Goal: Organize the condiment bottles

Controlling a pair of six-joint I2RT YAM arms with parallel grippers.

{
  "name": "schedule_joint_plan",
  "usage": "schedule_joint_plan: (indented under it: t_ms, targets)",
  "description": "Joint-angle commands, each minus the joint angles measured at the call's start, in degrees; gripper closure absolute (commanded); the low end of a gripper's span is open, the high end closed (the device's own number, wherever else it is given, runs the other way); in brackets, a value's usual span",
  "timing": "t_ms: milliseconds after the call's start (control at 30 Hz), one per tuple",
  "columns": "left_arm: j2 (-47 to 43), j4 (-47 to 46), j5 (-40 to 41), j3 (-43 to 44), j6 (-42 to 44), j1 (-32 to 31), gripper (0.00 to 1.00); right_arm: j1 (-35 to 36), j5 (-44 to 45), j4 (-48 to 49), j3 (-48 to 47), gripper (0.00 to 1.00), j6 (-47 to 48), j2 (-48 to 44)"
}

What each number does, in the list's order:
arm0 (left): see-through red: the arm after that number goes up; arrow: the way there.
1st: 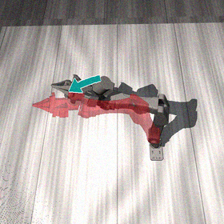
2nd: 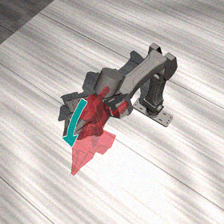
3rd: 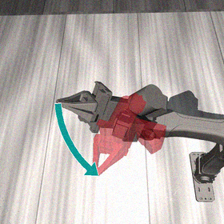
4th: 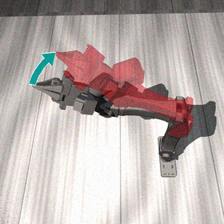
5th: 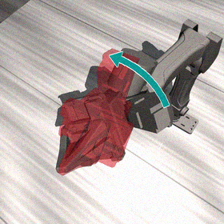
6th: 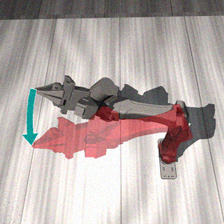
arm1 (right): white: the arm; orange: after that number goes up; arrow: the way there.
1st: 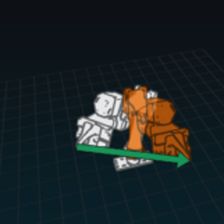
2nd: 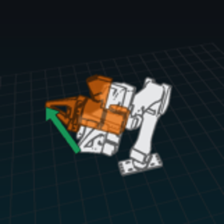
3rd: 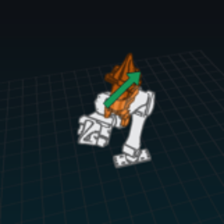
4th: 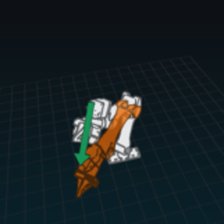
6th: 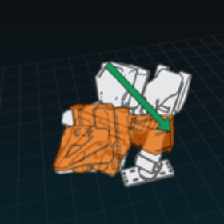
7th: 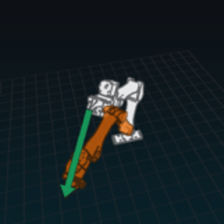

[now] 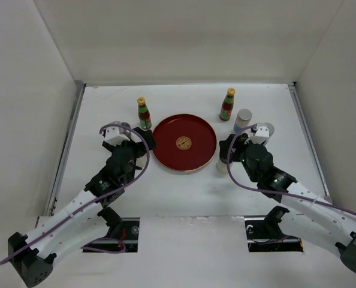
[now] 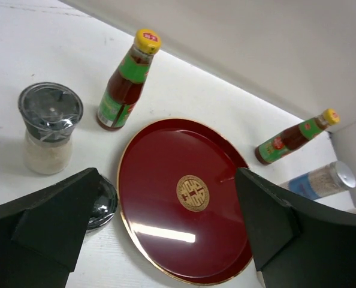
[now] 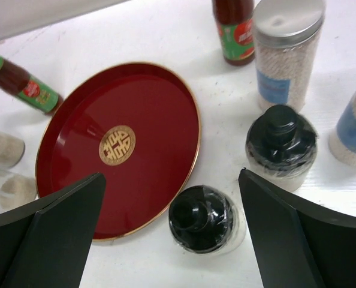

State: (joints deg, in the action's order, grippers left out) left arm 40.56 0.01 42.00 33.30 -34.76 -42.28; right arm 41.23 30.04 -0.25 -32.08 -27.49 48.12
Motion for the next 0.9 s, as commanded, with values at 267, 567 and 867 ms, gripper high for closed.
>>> schedule_joint_plan:
  t_ms: [267, 567, 867]
  targets:
    - [8.65, 4.30, 0.19, 10.90, 6.11, 10.68, 0.00, 1.52, -7.36, 12.02, 0.70, 0.00, 1.38, 1.72]
    - [24.11, 0.33, -9.73, 22.85, 8.13, 21.57, 0.00, 1.88, -13.25, 18.27, 1.57, 0.72, 1.03, 4.08]
    - [37.66, 2.36, -17.56, 32.43, 9.62, 26.43, 0.29, 2.58, -14.22, 21.96, 2.98, 0.27, 0.50, 7.42]
